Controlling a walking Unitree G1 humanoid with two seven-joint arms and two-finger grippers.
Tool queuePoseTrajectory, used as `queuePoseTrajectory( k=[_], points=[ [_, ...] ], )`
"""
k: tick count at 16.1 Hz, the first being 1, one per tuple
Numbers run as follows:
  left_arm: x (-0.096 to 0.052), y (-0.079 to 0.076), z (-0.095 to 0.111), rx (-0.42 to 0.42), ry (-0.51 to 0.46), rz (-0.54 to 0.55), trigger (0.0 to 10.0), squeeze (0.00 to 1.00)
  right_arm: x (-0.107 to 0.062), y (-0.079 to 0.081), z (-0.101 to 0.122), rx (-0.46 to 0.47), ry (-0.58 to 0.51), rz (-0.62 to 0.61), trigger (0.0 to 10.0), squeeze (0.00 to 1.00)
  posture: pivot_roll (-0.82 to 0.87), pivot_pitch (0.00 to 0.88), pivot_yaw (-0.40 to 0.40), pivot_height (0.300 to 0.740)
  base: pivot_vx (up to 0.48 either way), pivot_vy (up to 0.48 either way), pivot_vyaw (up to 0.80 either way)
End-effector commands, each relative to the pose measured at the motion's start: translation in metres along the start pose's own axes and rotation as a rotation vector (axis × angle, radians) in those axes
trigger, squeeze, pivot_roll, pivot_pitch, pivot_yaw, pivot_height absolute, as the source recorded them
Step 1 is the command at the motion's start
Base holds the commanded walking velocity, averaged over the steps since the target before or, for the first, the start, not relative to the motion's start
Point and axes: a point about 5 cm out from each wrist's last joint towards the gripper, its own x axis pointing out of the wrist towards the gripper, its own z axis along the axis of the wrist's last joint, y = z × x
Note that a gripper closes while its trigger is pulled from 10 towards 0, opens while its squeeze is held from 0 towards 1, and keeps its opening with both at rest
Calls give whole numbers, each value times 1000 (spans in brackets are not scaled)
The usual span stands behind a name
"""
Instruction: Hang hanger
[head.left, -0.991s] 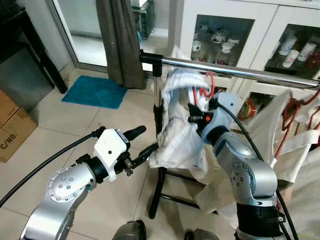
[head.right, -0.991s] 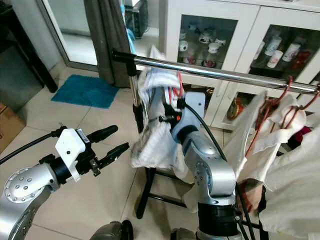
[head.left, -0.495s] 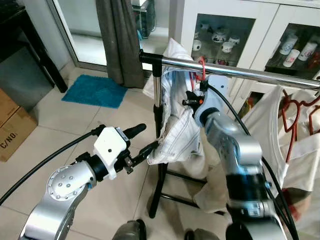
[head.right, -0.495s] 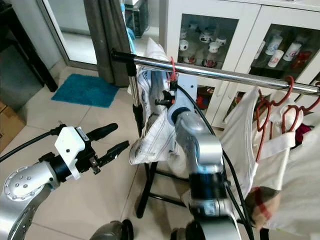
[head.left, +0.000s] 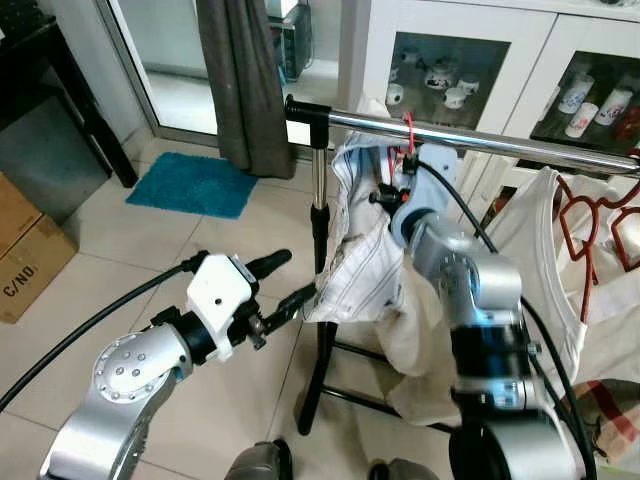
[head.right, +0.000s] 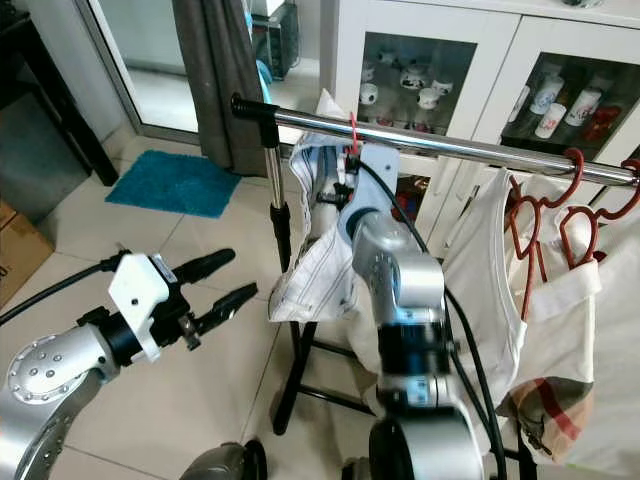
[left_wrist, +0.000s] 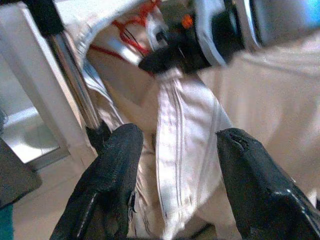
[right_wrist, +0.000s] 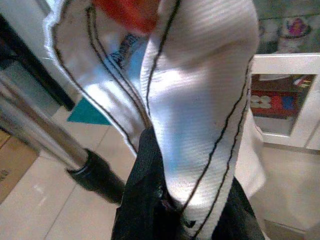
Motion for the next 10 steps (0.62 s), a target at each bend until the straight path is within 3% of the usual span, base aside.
queuePoseTrajectory(
  k=[1,2,5,6,9,10],
  points=[
    [0,2,10,11,-50,16,10000,12,-3,-2,-8,13,21,8,10000,67,-7,127,44,740,0,0,0],
    [2,3,14,-15,-86,22,10000,12,-7,-1,-5,14,-17,26,10000,1000,-9,128,48,740,0,0,0],
    [2,1,14,-40,-81,-4,10000,8,-24,2,5,-77,-121,114,10000,1000,-14,128,54,740,0,0,0],
    [2,1,13,-41,-76,-1,10000,8,-31,4,9,-48,-153,159,10000,1000,-16,128,55,740,0,0,0],
    [0,6,10,-45,-58,38,10000,16,-52,5,18,-110,-229,257,10000,1000,-19,125,56,740,0,0,0],
    [-1,8,8,-51,-46,53,10000,16,-61,8,20,-90,-266,335,10000,1000,-27,120,59,740,0,0,0]
  ],
)
